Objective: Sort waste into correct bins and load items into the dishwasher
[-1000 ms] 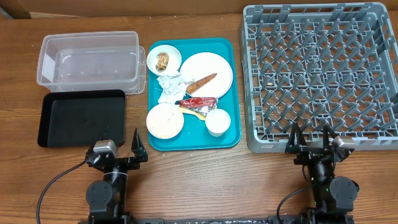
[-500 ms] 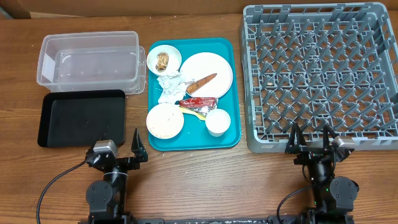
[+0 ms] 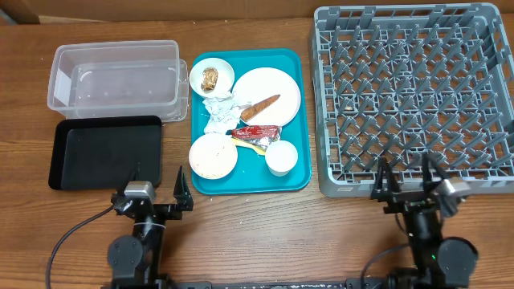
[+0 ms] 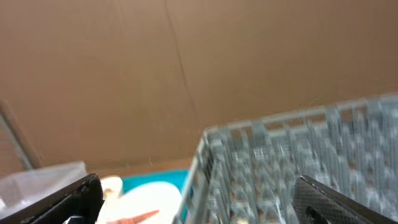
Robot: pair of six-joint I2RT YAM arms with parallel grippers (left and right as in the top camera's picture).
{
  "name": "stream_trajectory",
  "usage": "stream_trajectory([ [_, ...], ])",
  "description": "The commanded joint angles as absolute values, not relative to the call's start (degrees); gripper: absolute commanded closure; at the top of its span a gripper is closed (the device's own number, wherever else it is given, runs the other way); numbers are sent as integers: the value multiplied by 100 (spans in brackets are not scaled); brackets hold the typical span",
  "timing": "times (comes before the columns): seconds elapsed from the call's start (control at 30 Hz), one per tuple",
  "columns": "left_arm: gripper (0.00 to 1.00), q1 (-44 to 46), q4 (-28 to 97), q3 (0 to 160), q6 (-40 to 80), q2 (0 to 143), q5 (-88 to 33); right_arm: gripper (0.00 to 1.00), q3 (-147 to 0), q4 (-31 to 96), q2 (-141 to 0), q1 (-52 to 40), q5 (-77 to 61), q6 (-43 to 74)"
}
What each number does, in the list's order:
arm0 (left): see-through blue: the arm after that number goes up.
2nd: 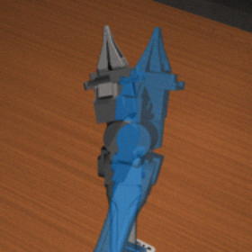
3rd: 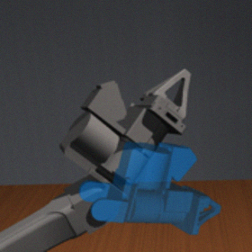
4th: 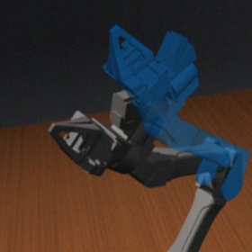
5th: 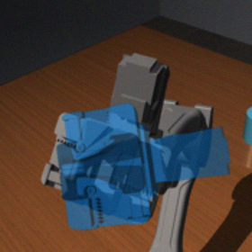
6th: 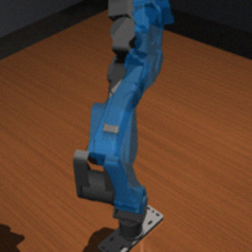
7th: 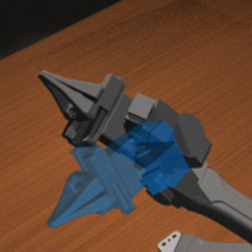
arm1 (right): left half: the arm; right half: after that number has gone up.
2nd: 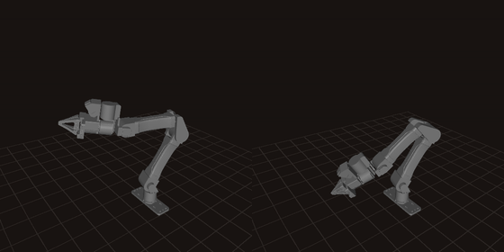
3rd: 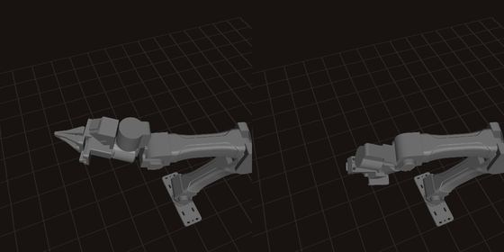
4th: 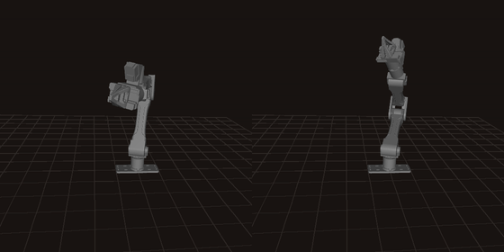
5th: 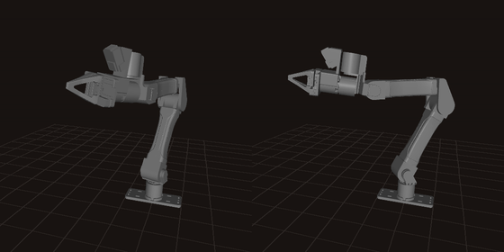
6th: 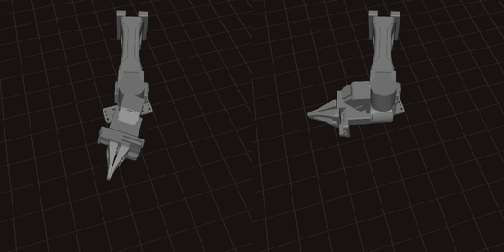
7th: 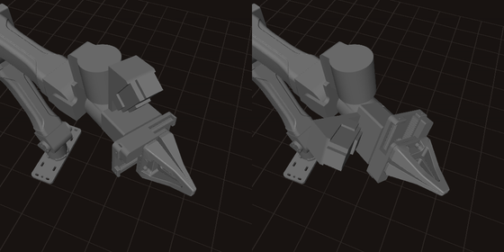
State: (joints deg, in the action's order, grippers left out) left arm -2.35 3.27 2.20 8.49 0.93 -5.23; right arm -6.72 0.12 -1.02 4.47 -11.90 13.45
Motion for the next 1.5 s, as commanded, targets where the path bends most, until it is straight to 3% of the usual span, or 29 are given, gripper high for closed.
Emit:
stream_trajectory([
  [0.0,0,-207,707,1577,403,591,-888,0,-1824,292,-445,458,-1319,1072],
  [0.3,0,-176,2373,5030,187,3852,-1815,0,-4141,1612,-2825,458,-1339,701],
  [0.5,0,513,4919,9266,165,7496,-1437,0,-6973,4228,-5229,458,-1468,698],
  [0.67,0,1345,6820,11736,165,9900,-880,0,-7625,4971,-6171,458,-1470,709],
  [0.87,0,1579,6849,11778,150,11419,-945,0,-7623,5304,-6672,458,-1514,727],
  [1.03,12,1540,7046,11775,2182,12407,-454,0,-7620,5422,-6912,458,-1514,727],
  [1.2,20,1627,7400,11775,3070,13113,-14,0,-7620,5505,-7017,458,-1511,725],
  [1.47,20,1588,7026,11736,2600,13480,274,0,-7620,5553,-7022,458,-1511,722],
])
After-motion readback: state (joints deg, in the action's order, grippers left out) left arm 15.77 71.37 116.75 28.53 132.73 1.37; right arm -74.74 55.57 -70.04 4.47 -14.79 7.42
